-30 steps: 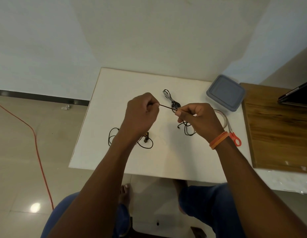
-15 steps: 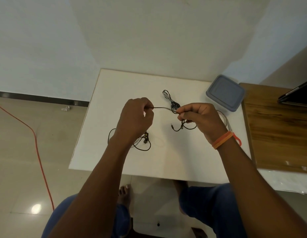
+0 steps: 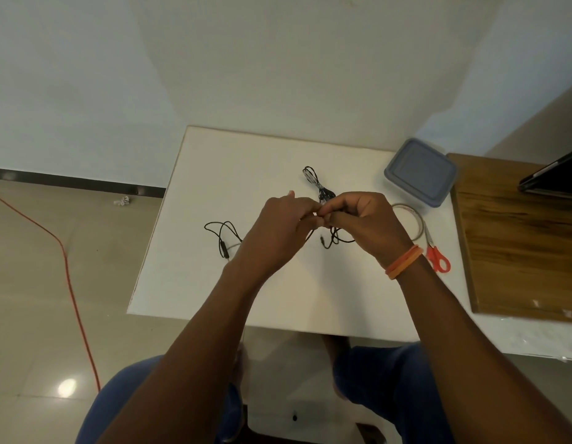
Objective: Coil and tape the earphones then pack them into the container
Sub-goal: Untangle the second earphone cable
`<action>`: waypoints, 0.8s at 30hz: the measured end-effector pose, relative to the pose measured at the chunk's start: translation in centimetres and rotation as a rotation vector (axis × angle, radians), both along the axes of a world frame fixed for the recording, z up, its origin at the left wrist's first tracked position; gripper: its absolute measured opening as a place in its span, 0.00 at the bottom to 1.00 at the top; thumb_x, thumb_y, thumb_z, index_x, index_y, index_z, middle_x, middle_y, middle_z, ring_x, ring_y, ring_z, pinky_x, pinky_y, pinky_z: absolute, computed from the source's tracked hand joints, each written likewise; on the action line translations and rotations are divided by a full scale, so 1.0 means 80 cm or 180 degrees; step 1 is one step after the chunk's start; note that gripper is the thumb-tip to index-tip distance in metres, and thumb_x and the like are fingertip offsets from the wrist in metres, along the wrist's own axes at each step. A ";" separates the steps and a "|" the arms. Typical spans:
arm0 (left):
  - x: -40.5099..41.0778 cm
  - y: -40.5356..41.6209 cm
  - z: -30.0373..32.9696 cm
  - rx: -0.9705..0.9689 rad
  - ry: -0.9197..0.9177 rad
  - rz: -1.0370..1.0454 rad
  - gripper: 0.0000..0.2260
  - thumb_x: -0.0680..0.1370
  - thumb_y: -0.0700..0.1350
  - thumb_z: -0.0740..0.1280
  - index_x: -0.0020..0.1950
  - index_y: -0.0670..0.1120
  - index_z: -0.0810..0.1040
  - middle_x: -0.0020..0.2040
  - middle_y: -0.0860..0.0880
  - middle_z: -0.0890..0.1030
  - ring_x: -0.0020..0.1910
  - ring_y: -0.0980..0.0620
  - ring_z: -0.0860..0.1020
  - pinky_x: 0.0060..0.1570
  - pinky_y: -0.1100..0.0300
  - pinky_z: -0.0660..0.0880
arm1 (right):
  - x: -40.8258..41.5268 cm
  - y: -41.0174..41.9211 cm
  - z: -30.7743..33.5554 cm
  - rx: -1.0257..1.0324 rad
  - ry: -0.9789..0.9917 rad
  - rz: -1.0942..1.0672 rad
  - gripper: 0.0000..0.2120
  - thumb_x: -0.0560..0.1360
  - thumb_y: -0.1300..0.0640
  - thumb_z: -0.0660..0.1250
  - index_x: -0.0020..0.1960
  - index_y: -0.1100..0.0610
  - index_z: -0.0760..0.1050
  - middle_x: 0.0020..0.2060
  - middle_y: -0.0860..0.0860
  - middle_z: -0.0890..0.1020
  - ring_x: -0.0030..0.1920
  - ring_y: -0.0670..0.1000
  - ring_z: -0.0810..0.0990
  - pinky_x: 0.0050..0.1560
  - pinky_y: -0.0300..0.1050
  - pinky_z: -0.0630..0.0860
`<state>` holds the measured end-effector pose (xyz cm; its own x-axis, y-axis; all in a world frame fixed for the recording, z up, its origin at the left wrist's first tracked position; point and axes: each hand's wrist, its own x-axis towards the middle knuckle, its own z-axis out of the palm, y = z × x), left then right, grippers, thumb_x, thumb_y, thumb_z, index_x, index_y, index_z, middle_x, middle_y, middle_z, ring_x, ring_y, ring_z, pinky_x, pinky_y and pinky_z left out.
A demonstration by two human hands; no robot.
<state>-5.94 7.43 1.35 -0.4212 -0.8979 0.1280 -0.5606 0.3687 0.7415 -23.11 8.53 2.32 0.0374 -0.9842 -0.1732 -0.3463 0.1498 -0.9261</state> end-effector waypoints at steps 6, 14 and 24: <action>0.019 -0.009 0.009 -0.0003 0.0147 0.0369 0.06 0.78 0.42 0.68 0.46 0.42 0.84 0.39 0.49 0.83 0.40 0.51 0.79 0.41 0.64 0.70 | -0.010 -0.002 0.002 0.0191 -0.0198 -0.0144 0.05 0.74 0.66 0.68 0.46 0.61 0.83 0.33 0.55 0.85 0.35 0.48 0.82 0.39 0.36 0.77; 0.013 -0.007 0.004 0.0053 0.0007 0.0463 0.08 0.78 0.43 0.64 0.45 0.45 0.82 0.39 0.54 0.70 0.41 0.58 0.71 0.41 0.73 0.63 | -0.007 0.001 0.000 0.0294 -0.0047 0.0072 0.03 0.73 0.60 0.72 0.45 0.59 0.81 0.36 0.56 0.85 0.35 0.48 0.83 0.37 0.35 0.77; 0.014 -0.004 0.013 0.0232 0.0274 0.0536 0.07 0.77 0.41 0.66 0.41 0.45 0.82 0.34 0.53 0.82 0.37 0.49 0.77 0.37 0.63 0.69 | -0.012 -0.004 0.003 0.0685 -0.1066 -0.0239 0.13 0.81 0.58 0.60 0.55 0.62 0.81 0.44 0.59 0.85 0.41 0.53 0.82 0.41 0.44 0.77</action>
<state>-4.83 7.09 2.36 -0.2548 -0.9629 0.0892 -0.5431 0.2188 0.8107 -24.03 8.22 2.56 0.0561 -0.9289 -0.3660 -0.0116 0.3660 -0.9305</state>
